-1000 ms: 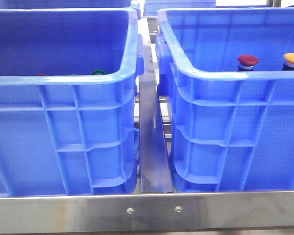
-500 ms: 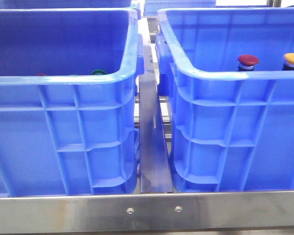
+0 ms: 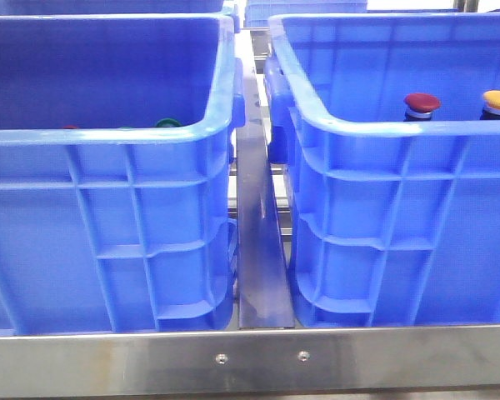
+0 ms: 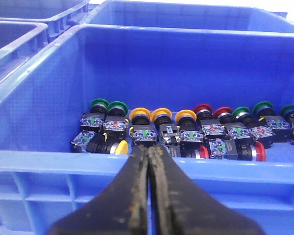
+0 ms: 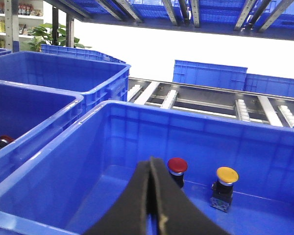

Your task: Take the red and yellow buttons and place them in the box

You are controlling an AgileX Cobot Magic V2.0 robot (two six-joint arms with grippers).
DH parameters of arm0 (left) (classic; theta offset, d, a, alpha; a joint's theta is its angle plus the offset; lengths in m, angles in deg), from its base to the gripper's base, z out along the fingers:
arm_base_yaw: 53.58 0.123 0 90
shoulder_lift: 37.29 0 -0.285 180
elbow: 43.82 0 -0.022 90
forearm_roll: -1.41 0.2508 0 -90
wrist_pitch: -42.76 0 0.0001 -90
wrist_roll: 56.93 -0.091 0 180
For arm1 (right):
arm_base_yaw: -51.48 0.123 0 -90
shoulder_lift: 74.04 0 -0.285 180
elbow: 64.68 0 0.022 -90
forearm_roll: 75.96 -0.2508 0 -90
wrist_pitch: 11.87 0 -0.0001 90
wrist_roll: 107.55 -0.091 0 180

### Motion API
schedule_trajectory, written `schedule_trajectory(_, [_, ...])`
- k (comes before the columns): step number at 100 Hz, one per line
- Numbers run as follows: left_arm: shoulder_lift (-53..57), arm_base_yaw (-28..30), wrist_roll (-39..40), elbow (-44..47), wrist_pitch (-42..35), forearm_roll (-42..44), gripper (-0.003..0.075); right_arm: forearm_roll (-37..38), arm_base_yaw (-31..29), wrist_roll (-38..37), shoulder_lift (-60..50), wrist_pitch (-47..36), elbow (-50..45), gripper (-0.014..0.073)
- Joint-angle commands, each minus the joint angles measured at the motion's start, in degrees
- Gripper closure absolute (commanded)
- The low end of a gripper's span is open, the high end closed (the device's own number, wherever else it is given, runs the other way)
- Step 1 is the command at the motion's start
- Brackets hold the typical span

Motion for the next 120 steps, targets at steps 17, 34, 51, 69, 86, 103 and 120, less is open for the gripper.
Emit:
schedule_trajectory(17, [1.7,-0.4,0.6,1.1,-4.5,-0.5,0.0741,-1.6,-0.1,0.4,0.5,-2.8,1.4,0.0662])
schedule_trajectory(34, [1.7,-0.4,0.6,1.1,-4.5,-0.5,0.0741,-1.3,-0.1,0.3,0.5,-5.9,0.6,0.0662])
schedule_trajectory(51, [1.7,-0.4,0.6,1.1,-4.5,-0.5,0.0741,7.2,-0.1,-8.7,0.5,-12.3,-0.6,0.0662])
schedule_trajectory(69, [1.7,-0.4,0.6,1.1,-4.5,-0.5,0.0741,33.7,0.0,-33.3,0.5,-12.2,-0.9,0.0662])
schedule_trajectory(86, [1.7,-0.4,0.6,1.1,-4.5,-0.5,0.0741,46.3,3.4,-48.1,0.4,-13.4,-4.0,0.0662])
schedule_trajectory(103, [1.7,-0.4,0.6,1.1,-4.5,-0.5,0.0741,57.4,7.7,-55.4,0.4,-22.5,-8.0,0.0662])
schedule_trajectory(120, [1.7,-0.4,0.6,1.1,-4.5,-0.5,0.0741,60.2,5.0,-61.5,0.3,-28.6,-13.9,0.0662])
